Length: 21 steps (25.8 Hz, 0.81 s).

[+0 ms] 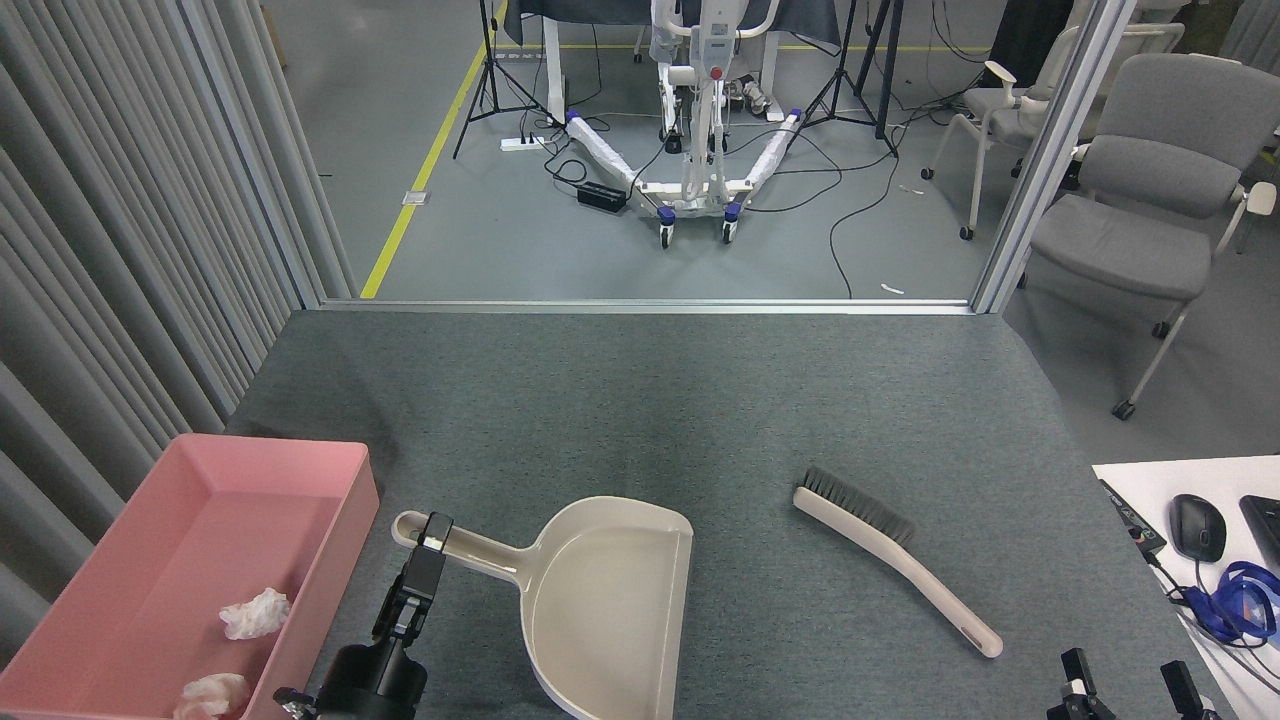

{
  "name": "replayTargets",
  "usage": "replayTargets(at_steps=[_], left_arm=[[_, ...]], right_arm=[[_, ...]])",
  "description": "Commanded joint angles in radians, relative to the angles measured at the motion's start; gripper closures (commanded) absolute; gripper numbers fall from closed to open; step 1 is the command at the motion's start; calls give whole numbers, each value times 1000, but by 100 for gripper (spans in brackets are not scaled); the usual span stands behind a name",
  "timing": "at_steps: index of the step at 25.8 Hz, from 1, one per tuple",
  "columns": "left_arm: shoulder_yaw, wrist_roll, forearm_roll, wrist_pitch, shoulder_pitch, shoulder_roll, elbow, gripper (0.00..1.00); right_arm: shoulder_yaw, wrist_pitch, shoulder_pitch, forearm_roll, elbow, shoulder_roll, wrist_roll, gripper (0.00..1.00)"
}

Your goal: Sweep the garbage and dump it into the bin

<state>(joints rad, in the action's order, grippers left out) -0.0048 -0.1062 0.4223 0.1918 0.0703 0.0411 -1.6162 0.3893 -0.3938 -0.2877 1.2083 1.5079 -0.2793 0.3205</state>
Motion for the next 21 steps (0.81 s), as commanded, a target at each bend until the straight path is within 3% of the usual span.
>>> replayTargets(at_steps=[1, 5, 9, 16, 18, 21], left_arm=[[3, 11, 24, -5, 16, 40, 1, 100], [3, 22, 36, 23, 23, 39, 44, 100], [2, 51, 171, 66, 25, 37, 107, 100], [-3, 88, 263, 67, 26, 37, 127, 100], [-3, 88, 268, 74, 26, 37, 134, 100], [-14, 86, 309, 64, 26, 37, 137, 100]], right_arm=[[6, -4, -1, 0, 0, 0, -3, 2], [-1, -5, -2, 0, 5, 0, -5, 2], [-7, -4, -4, 0, 25, 2, -8, 2], [-10, 7, 2, 7, 41, 2, -29, 2], [-17, 9, 1, 13, 75, 28, -52, 2], [-84, 18, 1, 54, 138, 115, -58, 2]])
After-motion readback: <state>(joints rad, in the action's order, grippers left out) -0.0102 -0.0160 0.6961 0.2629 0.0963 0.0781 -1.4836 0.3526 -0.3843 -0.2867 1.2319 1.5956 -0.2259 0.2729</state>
